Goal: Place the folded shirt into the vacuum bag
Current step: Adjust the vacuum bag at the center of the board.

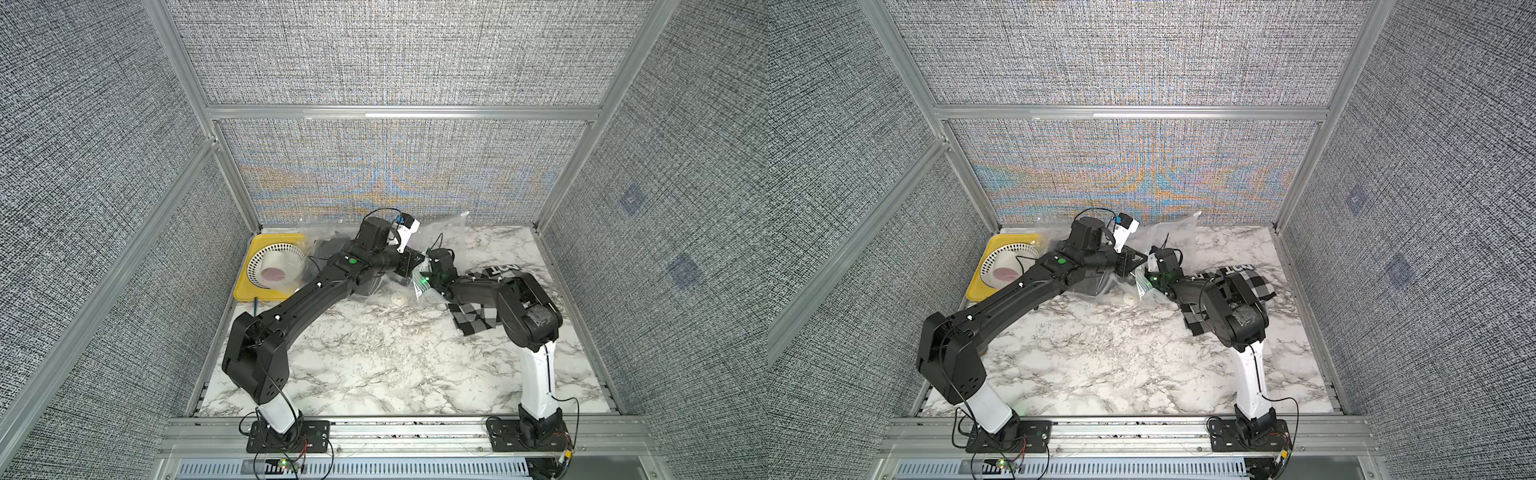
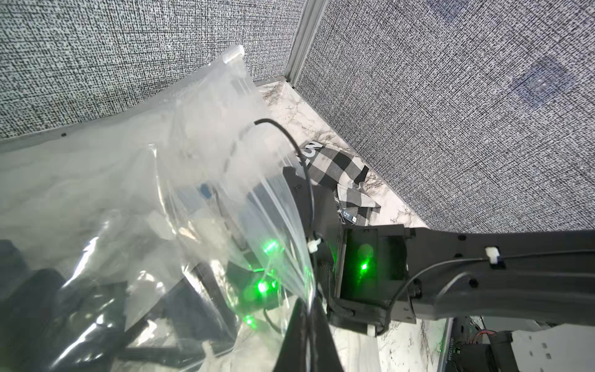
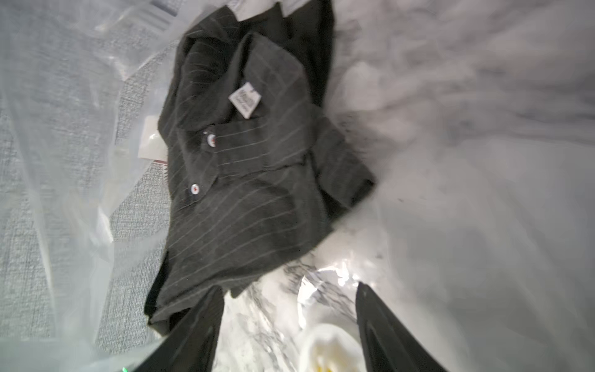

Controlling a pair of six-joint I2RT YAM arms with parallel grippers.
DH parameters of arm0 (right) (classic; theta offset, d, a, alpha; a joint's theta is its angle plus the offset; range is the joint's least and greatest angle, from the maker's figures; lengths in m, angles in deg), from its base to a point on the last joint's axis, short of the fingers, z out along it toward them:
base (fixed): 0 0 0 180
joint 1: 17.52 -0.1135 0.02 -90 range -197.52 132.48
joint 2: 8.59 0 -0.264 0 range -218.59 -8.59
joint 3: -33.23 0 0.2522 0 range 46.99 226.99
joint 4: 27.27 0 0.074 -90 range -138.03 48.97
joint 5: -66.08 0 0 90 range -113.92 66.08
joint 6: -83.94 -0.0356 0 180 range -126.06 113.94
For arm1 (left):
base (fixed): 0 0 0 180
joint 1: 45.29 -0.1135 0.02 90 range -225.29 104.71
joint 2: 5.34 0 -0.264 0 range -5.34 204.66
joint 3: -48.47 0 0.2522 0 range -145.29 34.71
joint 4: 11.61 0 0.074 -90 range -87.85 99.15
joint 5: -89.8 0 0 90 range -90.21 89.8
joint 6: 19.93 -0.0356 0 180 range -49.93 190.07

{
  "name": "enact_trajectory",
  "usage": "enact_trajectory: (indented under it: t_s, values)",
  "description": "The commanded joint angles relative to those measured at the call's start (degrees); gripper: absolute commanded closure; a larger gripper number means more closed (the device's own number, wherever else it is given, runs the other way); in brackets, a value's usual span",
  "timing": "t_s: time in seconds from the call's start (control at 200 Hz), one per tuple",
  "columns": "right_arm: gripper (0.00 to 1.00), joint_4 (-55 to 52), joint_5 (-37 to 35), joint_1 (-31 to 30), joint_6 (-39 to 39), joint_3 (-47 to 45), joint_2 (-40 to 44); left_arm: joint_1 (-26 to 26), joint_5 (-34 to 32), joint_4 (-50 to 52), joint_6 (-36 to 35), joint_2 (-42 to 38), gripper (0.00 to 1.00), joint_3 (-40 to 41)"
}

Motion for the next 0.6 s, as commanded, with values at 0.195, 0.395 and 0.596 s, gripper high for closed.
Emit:
enact_trajectory:
  t_s: [0.195, 0.395, 0.596]
  values:
    - [0.32, 4.6, 0.0, 0.0, 3.9, -8.0, 11.0, -0.2, -1.6, 3.0, -0.5, 0.2, 1.00, -1.4]
    - [0.32, -5.4, -6.8, 0.1, 10.1, -9.8, 18.2, 0.1, -3.9, 5.4, -0.1, -1.5, 1.00, 0.2]
    - [0.31, -11.7, -13.3, 1.0, 12.6, -14.7, 25.4, 0.1, -7.4, 6.3, 0.7, -2.9, 1.00, 2.8]
